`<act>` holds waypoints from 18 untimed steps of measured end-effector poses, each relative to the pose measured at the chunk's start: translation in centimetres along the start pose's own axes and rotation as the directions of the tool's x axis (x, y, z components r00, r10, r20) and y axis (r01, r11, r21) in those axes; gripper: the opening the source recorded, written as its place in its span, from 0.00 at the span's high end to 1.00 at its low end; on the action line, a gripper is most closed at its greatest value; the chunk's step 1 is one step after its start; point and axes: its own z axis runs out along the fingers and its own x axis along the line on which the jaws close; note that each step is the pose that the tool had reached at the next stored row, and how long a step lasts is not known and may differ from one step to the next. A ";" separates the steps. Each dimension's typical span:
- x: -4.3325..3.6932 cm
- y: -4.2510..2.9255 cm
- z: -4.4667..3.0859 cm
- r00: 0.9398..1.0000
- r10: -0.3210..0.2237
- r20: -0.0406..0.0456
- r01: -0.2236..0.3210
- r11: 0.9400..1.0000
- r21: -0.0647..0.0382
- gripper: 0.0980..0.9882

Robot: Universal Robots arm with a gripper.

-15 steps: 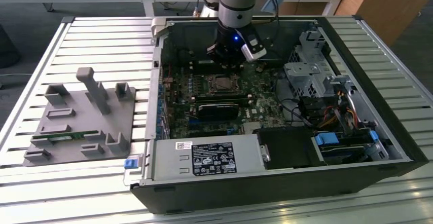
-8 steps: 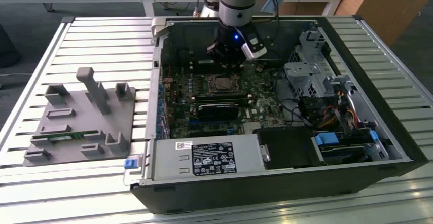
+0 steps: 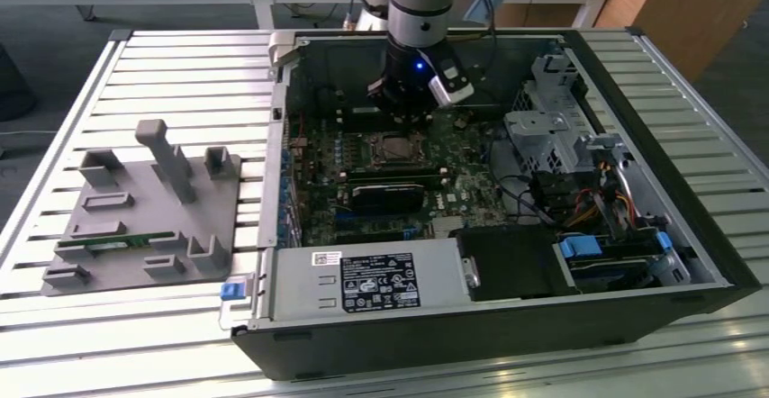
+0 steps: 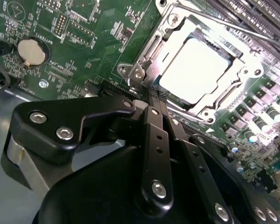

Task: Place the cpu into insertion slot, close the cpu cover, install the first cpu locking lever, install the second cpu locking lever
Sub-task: 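Install the first cpu locking lever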

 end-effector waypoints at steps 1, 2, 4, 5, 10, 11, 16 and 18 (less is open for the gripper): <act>-0.01 0.04 0.07 1.000 0.000 0.000 0.000 1.000 0.005 0.99; -0.02 0.09 0.15 1.000 0.000 0.000 0.000 1.000 0.009 0.99; -0.06 0.19 0.29 1.000 0.000 0.000 0.000 1.000 0.016 0.99; -0.09 0.26 0.27 1.000 0.000 -0.001 0.000 1.000 0.019 0.99; -0.05 0.37 0.22 1.000 0.000 -0.001 0.000 1.000 0.022 0.99; -0.06 0.40 0.18 1.000 0.000 -0.001 0.000 1.000 0.020 0.99; -0.11 0.49 -0.16 1.000 0.000 0.001 0.000 1.000 0.017 0.99; -0.11 0.50 -0.36 1.000 0.000 0.001 0.000 1.000 0.017 0.99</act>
